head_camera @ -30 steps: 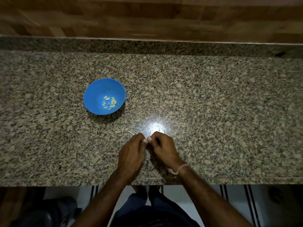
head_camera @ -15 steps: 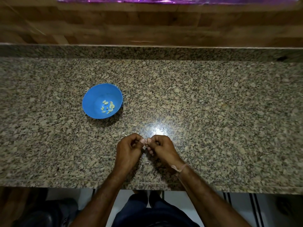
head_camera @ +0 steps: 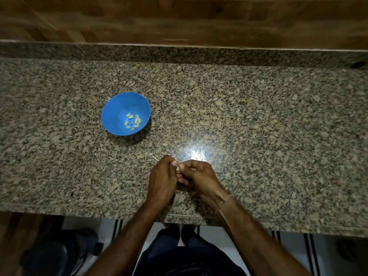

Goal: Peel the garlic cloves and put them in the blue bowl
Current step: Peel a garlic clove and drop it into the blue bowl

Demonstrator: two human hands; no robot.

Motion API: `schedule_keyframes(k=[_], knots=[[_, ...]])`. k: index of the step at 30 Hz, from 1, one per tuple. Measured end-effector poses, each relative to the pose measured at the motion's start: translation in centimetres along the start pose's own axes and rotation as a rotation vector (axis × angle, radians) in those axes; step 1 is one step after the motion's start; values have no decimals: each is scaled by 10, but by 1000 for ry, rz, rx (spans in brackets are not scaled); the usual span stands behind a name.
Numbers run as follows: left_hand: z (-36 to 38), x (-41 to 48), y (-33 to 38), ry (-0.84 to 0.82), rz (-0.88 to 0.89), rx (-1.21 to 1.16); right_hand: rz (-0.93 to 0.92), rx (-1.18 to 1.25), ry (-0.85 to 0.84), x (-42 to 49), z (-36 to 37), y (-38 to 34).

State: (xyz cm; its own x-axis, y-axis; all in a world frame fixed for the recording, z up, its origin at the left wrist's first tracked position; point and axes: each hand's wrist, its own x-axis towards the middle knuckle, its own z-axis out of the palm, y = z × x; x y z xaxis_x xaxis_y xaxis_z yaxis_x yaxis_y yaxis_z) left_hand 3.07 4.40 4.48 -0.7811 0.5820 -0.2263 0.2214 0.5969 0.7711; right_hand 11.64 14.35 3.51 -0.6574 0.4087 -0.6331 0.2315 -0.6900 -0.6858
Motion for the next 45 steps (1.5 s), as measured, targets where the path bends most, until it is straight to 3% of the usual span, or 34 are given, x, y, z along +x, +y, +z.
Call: schedule_keyframes(k=[8,19,25,32,45], knots=[[-1,4,-13,84,-130,-211,46,45,37,2,-3,-3],[-10,-5,2,109,-107,-349,-104,84,85,2,8,14],[-13,-5,-1,147,-67,-277,-342,-332,51,5,0,9],[-9,-5,-6,100,-203,-559,-430,-329,71,1,3,11],[-11,-8,-10,73,-250,-622,-530,-451,82,-4,3,12]])
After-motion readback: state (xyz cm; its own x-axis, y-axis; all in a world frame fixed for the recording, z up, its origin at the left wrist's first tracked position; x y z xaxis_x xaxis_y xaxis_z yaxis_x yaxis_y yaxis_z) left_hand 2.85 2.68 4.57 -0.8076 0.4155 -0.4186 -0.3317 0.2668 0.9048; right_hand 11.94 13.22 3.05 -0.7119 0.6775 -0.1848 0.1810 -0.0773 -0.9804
